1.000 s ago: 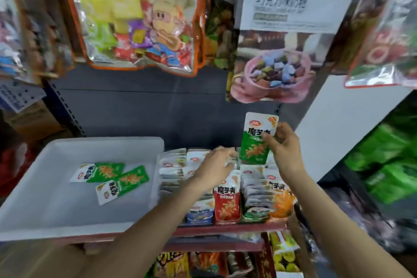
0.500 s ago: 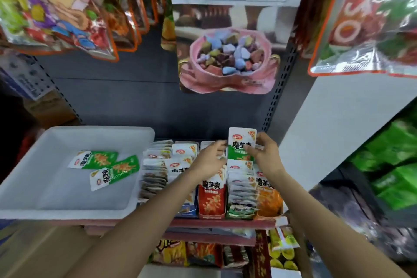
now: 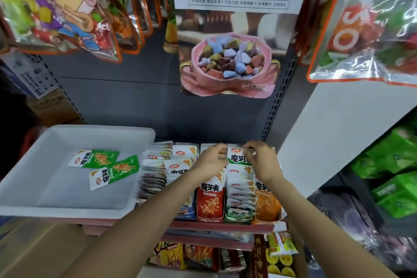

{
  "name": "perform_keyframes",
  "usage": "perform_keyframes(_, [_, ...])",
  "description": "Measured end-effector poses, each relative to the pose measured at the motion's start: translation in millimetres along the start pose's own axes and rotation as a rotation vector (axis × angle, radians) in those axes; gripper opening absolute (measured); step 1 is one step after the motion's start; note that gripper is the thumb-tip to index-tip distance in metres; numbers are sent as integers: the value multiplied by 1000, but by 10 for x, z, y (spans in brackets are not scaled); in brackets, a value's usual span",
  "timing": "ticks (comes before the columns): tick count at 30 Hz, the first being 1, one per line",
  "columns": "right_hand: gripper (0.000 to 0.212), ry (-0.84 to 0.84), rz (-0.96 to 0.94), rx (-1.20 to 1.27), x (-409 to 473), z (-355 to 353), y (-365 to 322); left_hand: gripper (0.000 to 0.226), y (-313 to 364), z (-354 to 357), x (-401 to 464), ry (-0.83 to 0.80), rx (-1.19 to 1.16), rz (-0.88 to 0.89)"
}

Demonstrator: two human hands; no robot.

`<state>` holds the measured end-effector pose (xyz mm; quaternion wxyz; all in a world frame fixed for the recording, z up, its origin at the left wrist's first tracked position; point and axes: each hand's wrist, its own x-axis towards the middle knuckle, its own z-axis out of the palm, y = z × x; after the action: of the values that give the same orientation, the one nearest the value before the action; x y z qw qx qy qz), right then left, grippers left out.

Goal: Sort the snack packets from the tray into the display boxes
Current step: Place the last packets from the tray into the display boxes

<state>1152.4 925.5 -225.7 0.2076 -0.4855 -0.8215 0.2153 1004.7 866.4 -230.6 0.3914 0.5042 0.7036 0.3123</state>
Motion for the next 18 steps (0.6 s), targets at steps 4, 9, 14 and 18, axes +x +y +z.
perform_keyframes(4, [14, -26, 17, -103, 35, -7, -52, 44, 36, -45, -31, 12, 15, 25])
perform_keyframes(9, [32, -9, -33, -219, 12, 20, -280, 38, 97, -320, -247, 173, 120, 195])
perform_keyframes(14, [30, 40, -223, -161, -21, 299, -922, 28, -185, -825, -536, 378, 166, 282])
perform_keyframes(18, [31, -134, -286, -28, -2, 669, -1549, 26, -678, -1321, -716, 527, 115, 189])
